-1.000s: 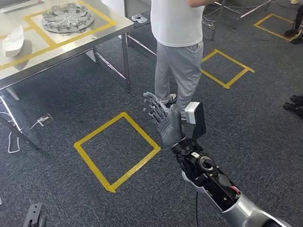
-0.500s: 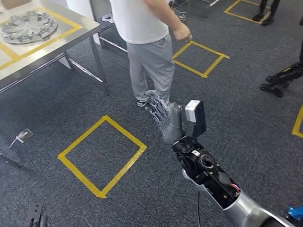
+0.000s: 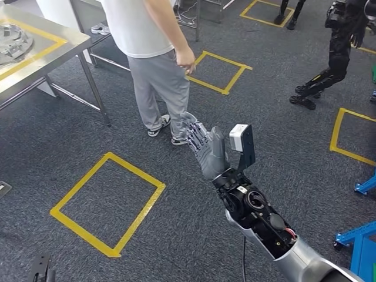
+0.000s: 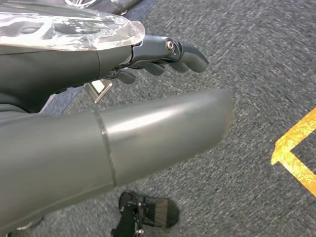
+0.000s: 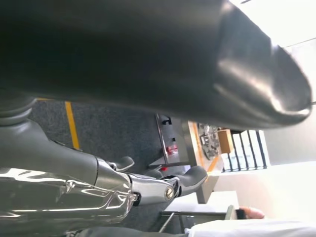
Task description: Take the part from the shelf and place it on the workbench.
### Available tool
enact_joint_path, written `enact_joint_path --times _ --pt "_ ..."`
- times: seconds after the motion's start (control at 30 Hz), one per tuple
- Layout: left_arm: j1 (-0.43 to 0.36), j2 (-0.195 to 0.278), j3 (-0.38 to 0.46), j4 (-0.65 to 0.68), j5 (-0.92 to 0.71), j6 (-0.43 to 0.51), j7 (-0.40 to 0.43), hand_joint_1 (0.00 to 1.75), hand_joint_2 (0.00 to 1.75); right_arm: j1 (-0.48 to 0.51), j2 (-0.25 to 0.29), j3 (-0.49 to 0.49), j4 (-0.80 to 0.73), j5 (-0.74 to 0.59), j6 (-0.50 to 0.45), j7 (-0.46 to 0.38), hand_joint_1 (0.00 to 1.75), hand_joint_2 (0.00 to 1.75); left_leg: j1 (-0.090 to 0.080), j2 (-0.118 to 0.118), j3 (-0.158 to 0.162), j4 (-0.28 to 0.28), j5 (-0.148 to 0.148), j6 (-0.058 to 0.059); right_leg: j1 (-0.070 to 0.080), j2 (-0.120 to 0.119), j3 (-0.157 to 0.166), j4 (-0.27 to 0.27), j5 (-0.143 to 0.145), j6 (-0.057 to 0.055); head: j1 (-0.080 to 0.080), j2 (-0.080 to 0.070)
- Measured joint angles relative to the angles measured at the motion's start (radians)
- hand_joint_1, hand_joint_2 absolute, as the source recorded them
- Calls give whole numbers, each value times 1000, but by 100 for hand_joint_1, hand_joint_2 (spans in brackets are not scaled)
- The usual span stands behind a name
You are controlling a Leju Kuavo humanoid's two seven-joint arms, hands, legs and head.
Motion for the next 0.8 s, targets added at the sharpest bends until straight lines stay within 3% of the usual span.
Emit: enact_joint_path --times 0.07,0.1,0.13,0.17,0.23,0.3,0.33,0.43,0.5,0.57,0.63,0.67,0.7,0.77,0.8 --pt "3 0 0 0 0 0 0 0 0 0 0 -1 0 0 0 0 0 0 -1 20 1 0 -1 4 -5 -36 -70 149 -66 10 6 0" --pt "4 0 0 0 0 0 0 0 0 1 0 -2 1 0 0 0 0 0 -1 30 1 0 -2 4 -9 -41 -98 205 -83 14 7 0" --pt "5 0 0 0 0 0 0 0 0 2 0 -2 1 0 0 0 0 0 -1 40 2 0 -4 3 -13 -44 -108 226 -81 18 7 0" --pt "5 -1 0 0 0 0 0 0 0 3 0 -3 1 0 0 0 0 0 0 50 4 1 -5 1 -16 -48 -96 200 -58 20 8 0" --pt "5 -4 0 0 0 0 0 0 0 3 0 -5 2 0 0 0 0 0 1 68 11 1 -11 -6 -18 -74 -22 51 13 20 12 0" --pt "4 -3 0 0 0 1 0 0 0 0 0 -5 2 0 0 0 0 0 -3 84 17 2 -15 -17 -11 -102 41 -69 50 10 15 0" --pt "3 -2 0 0 0 2 1 0 0 -1 0 -5 2 0 1 0 0 0 -6 92 18 1 -16 -22 -7 -106 52 -89 51 3 13 0" --pt "-1 -1 0 0 -1 9 8 0 0 -4 0 -7 1 0 2 0 0 0 -5 108 23 2 -20 -40 -3 -74 54 -94 56 -21 3 0" --pt "-4 0 0 0 -4 13 10 0 0 -9 0 -7 -1 0 4 -1 0 0 0 70 -1 60 -60 -48 -6 -56 57 -101 62 -35 -3 0" --pt "-3 2 0 0 -9 14 9 0 0 -13 0 -5 -1 0 7 -1 0 0 -1 21 -72 202 -128 -49 -6 -37 55 -103 65 -43 -10 0" --pt "2 4 0 0 -11 14 5 0 0 -13 1 -3 -1 0 8 -1 0 0 -3 6 -135 313 -156 -46 -3 -14 53 -102 67 -46 -12 0" --pt "5 5 0 0 -12 12 3 0 0 -12 1 -2 0 0 8 -1 0 0 -5 4 -140 313 -140 -43 -2 -1 53 -102 67 -46 -12 0" --pt "7 7 0 0 -13 10 0 0 0 -12 1 -2 0 0 8 1 0 0 -6 1 -125 270 -107 -38 0 12 53 -102 67 -47 -12 0" --pt "6 12 0 0 -17 2 -6 0 0 -12 1 -2 -2 1 7 5 0 0 -6 -31 -59 116 -29 -26 2 35 53 -100 67 -45 -12 0" --pt "5 15 0 0 -20 -4 -9 0 0 -11 1 -1 -3 2 4 10 0 0 -6 -48 -32 53 -6 -22 2 45 51 -99 67 -42 -12 0"
